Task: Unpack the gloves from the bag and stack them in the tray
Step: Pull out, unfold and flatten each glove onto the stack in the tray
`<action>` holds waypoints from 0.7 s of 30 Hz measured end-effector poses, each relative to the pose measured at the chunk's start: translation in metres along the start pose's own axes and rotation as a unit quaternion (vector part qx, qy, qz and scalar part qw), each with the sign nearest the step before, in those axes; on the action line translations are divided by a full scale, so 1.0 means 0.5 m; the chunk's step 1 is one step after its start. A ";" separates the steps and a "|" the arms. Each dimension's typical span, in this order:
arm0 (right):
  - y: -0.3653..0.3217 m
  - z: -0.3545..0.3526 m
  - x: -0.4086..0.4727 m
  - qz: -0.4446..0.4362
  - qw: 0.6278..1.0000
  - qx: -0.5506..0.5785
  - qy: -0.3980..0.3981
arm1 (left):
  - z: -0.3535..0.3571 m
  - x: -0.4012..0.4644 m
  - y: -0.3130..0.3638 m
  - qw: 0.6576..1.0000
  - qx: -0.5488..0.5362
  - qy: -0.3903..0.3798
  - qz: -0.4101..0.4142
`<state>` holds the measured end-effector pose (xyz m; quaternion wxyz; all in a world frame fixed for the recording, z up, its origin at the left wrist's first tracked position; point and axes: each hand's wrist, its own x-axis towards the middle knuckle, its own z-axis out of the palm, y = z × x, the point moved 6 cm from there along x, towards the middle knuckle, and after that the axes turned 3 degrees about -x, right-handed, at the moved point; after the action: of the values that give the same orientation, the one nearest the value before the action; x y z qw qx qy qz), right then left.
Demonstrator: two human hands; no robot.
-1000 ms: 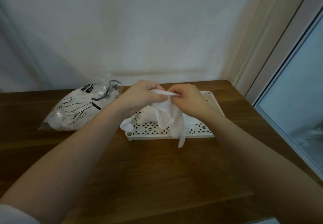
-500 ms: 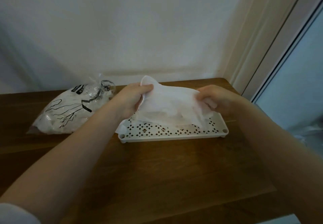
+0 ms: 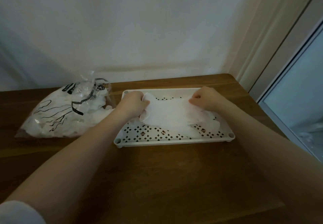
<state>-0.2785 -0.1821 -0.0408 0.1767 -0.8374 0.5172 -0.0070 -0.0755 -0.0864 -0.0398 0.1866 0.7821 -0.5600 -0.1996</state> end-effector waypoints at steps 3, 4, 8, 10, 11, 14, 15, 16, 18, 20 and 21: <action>-0.013 0.001 0.011 -0.017 0.998 -0.039 0.047 | 0.004 0.017 -0.008 0.998 0.063 0.025 0.013; -0.019 0.001 0.010 -0.014 0.996 -0.067 0.063 | 0.006 0.021 -0.011 0.997 0.075 0.031 0.011; -0.065 0.002 -0.023 -0.063 0.963 -0.191 0.182 | 0.007 0.023 -0.018 0.992 0.107 0.060 -0.012; -0.105 0.027 -0.048 -0.166 0.950 -0.202 0.170 | 0.003 0.017 -0.017 0.990 0.119 0.074 -0.021; -0.120 0.054 -0.055 -0.216 0.945 -0.212 0.128 | 0.003 0.014 -0.014 0.988 0.127 0.082 -0.015; -0.109 0.121 -0.050 -0.231 0.946 -0.227 -0.003 | -0.001 -0.013 0.034 0.964 0.198 0.159 0.080; -0.099 0.132 -0.044 -0.216 0.950 -0.223 -0.025 | 0.008 -0.024 0.060 0.954 0.214 0.160 0.134; -0.092 0.139 -0.040 -0.206 0.952 -0.223 -0.038 | 0.027 -0.034 0.082 0.950 0.212 0.128 0.191; -0.084 0.141 -0.036 -0.198 0.952 -0.230 -0.051 | 0.078 -0.045 0.099 0.955 0.167 0.001 0.245; -0.070 0.135 -0.037 -0.184 0.947 -0.253 -0.065 | 0.118 -0.040 0.074 0.962 0.150 -0.111 0.197; -0.061 0.130 -0.039 -0.177 0.945 -0.265 -0.069 | 0.130 -0.034 0.056 0.961 0.169 -0.136 0.170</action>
<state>-0.2485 -0.1343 -0.0890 -0.0207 -0.9304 0.3303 0.1575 -0.1368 -0.0829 -0.0790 0.0051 0.6609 -0.7304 -0.1720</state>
